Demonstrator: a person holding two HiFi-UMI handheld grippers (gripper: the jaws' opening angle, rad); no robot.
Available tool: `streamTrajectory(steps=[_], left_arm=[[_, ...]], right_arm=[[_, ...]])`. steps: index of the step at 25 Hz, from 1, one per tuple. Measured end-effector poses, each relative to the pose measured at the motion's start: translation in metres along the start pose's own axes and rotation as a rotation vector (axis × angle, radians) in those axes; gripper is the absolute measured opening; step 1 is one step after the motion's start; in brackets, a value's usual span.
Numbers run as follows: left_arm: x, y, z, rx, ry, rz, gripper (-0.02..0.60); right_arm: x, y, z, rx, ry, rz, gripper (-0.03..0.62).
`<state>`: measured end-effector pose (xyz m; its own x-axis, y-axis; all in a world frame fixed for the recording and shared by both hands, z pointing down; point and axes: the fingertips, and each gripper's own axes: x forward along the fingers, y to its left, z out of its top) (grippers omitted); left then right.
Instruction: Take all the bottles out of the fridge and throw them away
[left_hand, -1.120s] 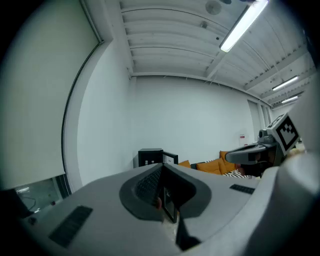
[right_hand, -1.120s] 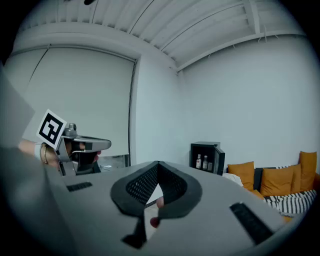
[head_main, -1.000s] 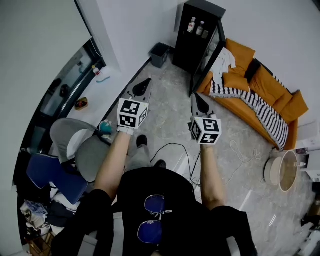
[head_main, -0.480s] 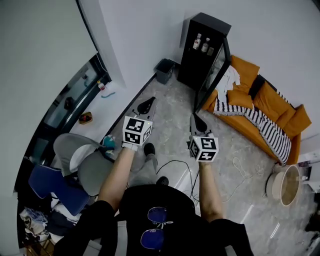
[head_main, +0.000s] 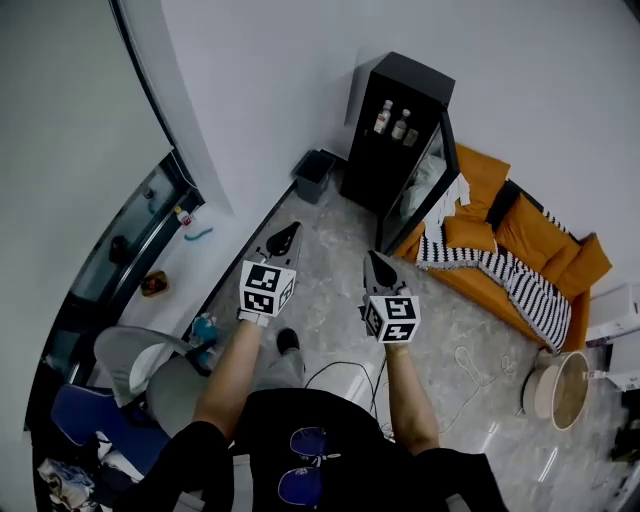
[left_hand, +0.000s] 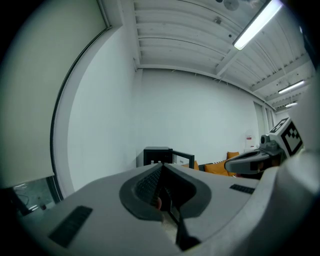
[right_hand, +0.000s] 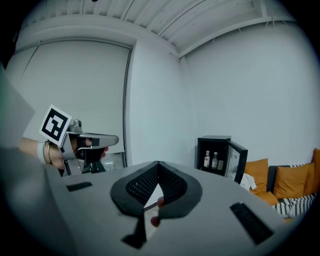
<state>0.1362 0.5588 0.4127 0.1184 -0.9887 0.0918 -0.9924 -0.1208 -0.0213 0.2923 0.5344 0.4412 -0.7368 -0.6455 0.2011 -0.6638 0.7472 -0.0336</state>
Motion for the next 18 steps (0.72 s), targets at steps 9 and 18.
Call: streamTrajectory(steps=[9, 18], left_arm=[[0.086, 0.079, 0.015, 0.001, -0.007, -0.038, -0.002], [0.173, 0.119, 0.014, -0.011, 0.011, -0.107, -0.002]], right_arm=[[0.119, -0.03, 0.031, 0.007, 0.01, -0.032, 0.002], [0.2, -0.072, 0.044, 0.028, 0.015, -0.09, 0.002]])
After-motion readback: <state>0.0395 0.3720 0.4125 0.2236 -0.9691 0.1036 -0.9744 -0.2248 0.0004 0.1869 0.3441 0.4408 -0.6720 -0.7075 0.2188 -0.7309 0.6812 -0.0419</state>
